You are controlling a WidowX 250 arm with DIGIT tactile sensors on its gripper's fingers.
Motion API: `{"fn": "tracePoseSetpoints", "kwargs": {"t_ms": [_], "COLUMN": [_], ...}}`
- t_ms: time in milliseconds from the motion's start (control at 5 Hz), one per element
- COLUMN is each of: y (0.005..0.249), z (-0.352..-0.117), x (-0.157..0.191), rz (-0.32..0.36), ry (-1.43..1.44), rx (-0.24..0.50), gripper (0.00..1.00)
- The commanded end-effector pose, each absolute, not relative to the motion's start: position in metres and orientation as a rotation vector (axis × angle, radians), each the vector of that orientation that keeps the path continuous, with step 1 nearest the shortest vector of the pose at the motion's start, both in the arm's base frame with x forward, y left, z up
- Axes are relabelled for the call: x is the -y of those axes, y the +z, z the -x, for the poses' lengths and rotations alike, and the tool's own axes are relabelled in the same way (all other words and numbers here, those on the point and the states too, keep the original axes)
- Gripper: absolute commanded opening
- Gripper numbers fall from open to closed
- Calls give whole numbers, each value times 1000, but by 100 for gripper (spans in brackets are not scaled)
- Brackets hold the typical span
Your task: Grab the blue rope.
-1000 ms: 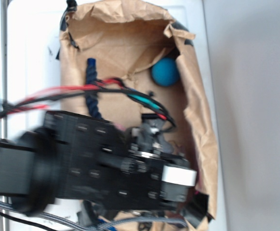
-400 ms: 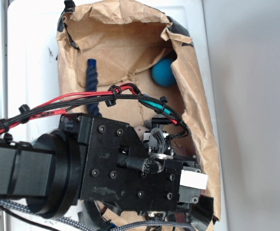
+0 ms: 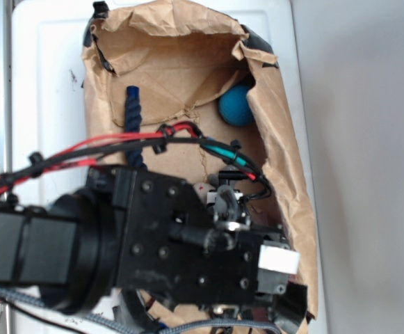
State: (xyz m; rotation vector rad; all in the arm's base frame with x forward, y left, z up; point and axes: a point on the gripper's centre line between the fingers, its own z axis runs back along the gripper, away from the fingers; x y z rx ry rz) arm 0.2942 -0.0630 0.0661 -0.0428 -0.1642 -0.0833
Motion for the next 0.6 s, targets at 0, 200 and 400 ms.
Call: {"fn": "tracePoseSetpoints", "kwargs": {"t_ms": [0, 200, 400], "y": [88, 100, 96], "z": [-336, -341, -327], "x": [51, 43, 46], "rz": [166, 199, 180], "ry": [-292, -358, -392], "rx": [168, 170, 206], "gripper": [100, 100, 100]}}
